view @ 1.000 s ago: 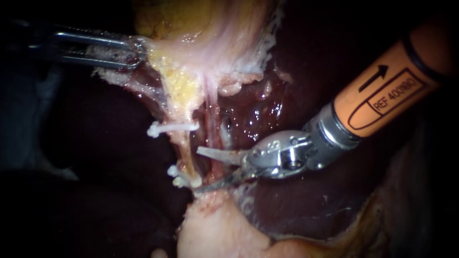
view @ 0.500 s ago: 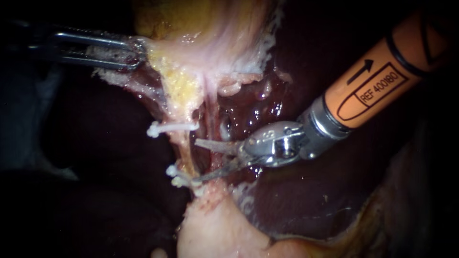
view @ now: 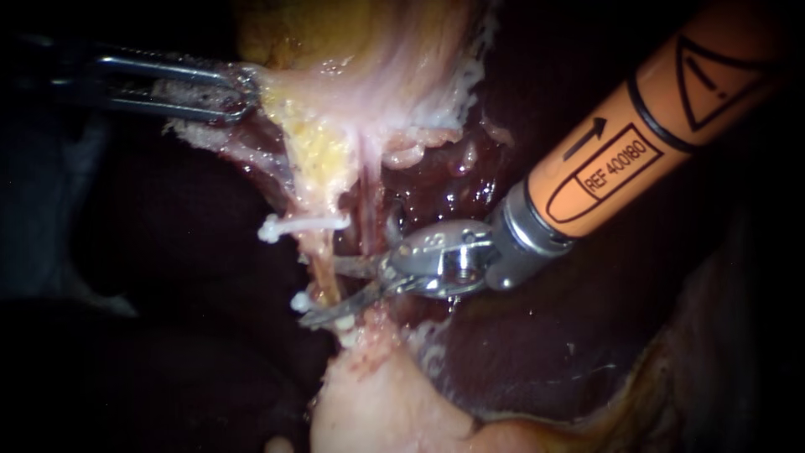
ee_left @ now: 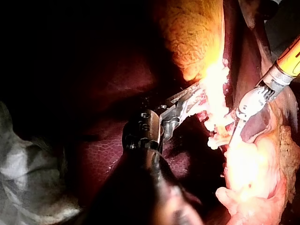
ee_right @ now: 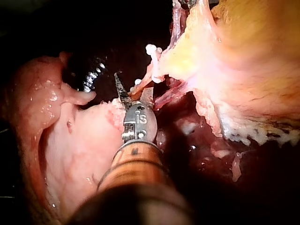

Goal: Go to the cutting position left tube

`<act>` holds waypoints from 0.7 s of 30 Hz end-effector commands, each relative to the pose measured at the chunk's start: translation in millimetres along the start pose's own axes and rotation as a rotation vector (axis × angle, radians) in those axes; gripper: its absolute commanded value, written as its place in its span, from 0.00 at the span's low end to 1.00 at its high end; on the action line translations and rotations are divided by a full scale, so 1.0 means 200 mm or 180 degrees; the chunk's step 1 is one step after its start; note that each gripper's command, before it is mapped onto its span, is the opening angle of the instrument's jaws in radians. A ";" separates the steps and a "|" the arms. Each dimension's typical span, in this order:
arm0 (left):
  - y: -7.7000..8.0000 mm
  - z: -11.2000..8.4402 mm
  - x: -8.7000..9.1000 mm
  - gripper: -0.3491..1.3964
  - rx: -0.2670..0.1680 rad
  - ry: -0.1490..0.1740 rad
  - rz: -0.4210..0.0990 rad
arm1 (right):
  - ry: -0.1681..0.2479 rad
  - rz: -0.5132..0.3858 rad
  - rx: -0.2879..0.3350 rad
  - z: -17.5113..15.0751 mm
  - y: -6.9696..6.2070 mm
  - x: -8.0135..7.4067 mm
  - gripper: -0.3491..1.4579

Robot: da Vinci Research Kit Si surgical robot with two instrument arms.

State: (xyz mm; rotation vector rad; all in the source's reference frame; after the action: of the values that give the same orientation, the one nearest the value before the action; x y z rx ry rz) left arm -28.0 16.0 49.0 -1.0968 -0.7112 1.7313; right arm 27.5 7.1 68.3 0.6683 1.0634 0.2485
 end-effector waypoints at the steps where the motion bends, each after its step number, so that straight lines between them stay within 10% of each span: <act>1: 0.000 0.000 0.000 0.00 0.0001 0.0000 0.0000 | 0.0012 -0.0001 -0.0003 0.001 0.001 0.001 0.96; 21: -0.001 0.002 0.000 0.00 0.0013 0.0007 0.0001 | 0.0210 0.0149 0.0095 0.016 0.001 0.012 0.96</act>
State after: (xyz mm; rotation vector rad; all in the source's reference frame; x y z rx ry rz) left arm -28.3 16.1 49.3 -1.0957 -0.7064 1.7307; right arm 31.6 6.9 67.5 0.7275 1.1278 0.2987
